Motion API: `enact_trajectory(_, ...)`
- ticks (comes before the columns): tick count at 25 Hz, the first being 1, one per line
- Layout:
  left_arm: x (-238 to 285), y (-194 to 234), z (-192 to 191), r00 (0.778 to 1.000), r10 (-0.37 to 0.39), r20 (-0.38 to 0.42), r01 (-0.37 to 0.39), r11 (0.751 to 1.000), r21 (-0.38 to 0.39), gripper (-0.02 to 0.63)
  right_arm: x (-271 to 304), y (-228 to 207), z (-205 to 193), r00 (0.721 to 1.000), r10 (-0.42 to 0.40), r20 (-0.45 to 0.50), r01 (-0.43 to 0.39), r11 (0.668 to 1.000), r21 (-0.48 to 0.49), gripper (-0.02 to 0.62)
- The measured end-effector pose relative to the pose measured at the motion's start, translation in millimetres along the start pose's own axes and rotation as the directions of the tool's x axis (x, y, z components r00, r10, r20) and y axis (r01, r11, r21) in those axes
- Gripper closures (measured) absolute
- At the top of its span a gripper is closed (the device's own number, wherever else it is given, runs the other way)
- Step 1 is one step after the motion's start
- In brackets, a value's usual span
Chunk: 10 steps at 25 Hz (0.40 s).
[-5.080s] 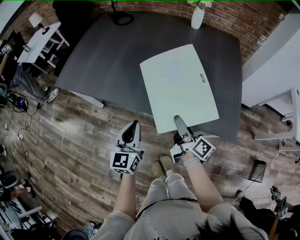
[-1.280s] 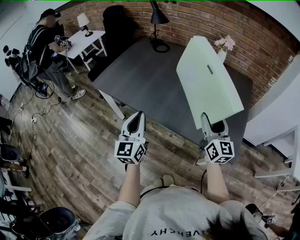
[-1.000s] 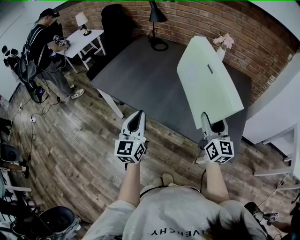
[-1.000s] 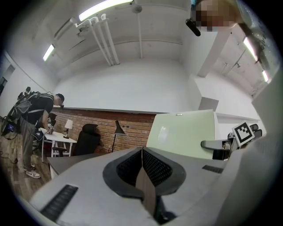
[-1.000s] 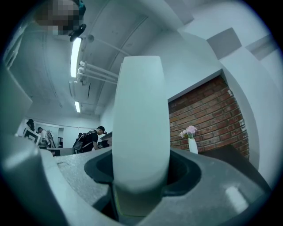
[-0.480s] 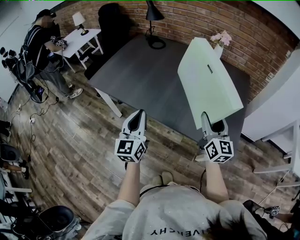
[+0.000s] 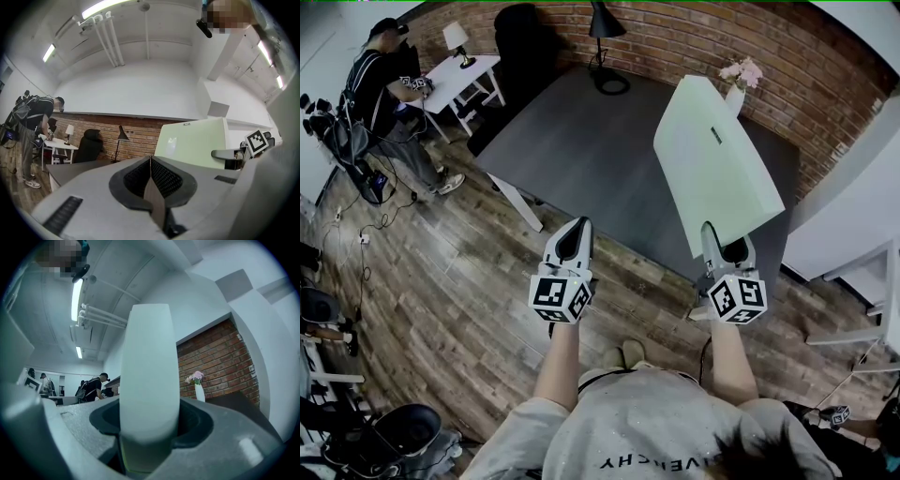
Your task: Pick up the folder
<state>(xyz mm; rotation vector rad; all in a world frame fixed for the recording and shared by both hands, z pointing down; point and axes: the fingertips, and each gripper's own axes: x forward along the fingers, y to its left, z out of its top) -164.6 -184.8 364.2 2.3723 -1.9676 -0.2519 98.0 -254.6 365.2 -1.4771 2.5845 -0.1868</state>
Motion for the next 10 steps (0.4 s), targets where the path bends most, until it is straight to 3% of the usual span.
enact_trajectory(10,5.8,1.6,-7.1,1.000,0.008,-0.015,-0.008,1.000,0.004,0.603,7.1,-4.2,-7.9,1.000,0.004,-0.017,-0.004,1.000,0.004,0.321)
